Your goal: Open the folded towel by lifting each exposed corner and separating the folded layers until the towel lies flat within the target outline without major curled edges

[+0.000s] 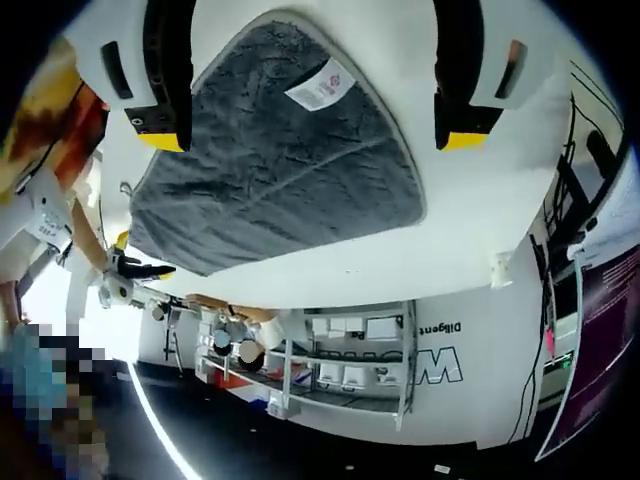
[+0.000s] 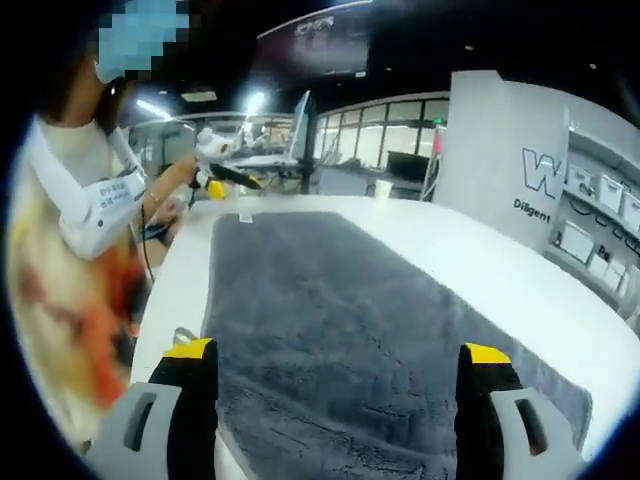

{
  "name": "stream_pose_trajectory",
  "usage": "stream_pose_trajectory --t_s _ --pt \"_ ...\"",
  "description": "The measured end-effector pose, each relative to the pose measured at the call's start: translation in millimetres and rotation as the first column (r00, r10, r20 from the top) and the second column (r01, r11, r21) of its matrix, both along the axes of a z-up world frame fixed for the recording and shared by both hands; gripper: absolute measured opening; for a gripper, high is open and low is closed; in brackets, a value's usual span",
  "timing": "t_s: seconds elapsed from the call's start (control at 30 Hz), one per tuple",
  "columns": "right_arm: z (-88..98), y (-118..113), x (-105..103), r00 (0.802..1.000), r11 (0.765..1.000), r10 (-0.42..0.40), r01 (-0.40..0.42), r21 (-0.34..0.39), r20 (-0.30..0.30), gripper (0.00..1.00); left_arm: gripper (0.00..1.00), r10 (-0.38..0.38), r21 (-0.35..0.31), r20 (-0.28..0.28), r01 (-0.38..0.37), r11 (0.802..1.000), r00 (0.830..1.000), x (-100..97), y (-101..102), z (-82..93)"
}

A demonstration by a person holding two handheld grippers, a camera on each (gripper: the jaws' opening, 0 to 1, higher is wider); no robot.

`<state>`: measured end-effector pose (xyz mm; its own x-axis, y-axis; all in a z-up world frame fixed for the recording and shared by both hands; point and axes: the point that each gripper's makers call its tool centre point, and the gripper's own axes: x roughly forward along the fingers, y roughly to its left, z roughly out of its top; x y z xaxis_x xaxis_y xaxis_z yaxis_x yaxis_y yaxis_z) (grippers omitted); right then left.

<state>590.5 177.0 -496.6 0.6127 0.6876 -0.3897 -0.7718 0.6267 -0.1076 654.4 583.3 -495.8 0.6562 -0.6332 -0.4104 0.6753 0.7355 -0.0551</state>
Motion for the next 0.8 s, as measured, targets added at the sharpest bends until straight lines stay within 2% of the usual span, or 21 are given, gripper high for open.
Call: stream_pose_trajectory --t_s 0.1,0.2,0.27,0.43,0.5,0.6,0.7,0.77,0.8 --pt "4.9 -10 9 0.999 0.999 -0.045 0.044 0.017 0.017 0.99 0.99 0.008 -0.006 0.017 -0.008 1.0 1.0 14.5 -4 3.9" --pt "11.5 -18 18 0.996 0.996 -0.083 0.081 0.036 0.04 0.93 0.97 0.01 -0.026 0.023 -0.01 1.0 1.0 31.1 -11 9.3" --pt "17.0 -24 24 0.993 0.994 -0.105 0.103 0.044 0.057 0.9 0.94 0.001 -0.017 0.029 0.0 1.0 1.0 40.8 -16 10.7" --pt "32.7 -38 43 0.98 0.984 -0.17 0.164 0.067 0.1 0.91 0.9 -0.039 0.02 0.039 0.038 0.999 0.998 62.1 -29 10.1" --pt "39.9 -45 52 0.972 0.979 -0.199 0.192 0.061 0.129 0.85 0.86 -0.049 0.014 0.05 0.048 0.999 0.998 71.9 -34 13.0" --pt "53.6 -53 64 0.955 0.975 -0.222 0.213 0.064 0.198 0.71 0.77 -0.067 -0.001 0.036 0.067 0.998 0.997 84.8 -43 14.4" --pt "58.2 -57 72 0.945 0.968 -0.25 0.238 0.08 0.21 0.61 0.74 -0.064 0.004 0.027 0.064 0.998 0.998 93.8 -47 13.5" --pt "59.6 -60 76 0.94 0.964 -0.265 0.252 0.084 0.216 0.59 0.69 -0.071 0.034 0.021 0.07 0.997 0.997 103.5 -49 10.6" --pt "57.7 -68 87 0.929 0.956 -0.292 0.286 0.061 0.226 0.58 0.67 -0.074 0.049 0.018 0.073 0.996 0.997 108.3 -50 9.2"
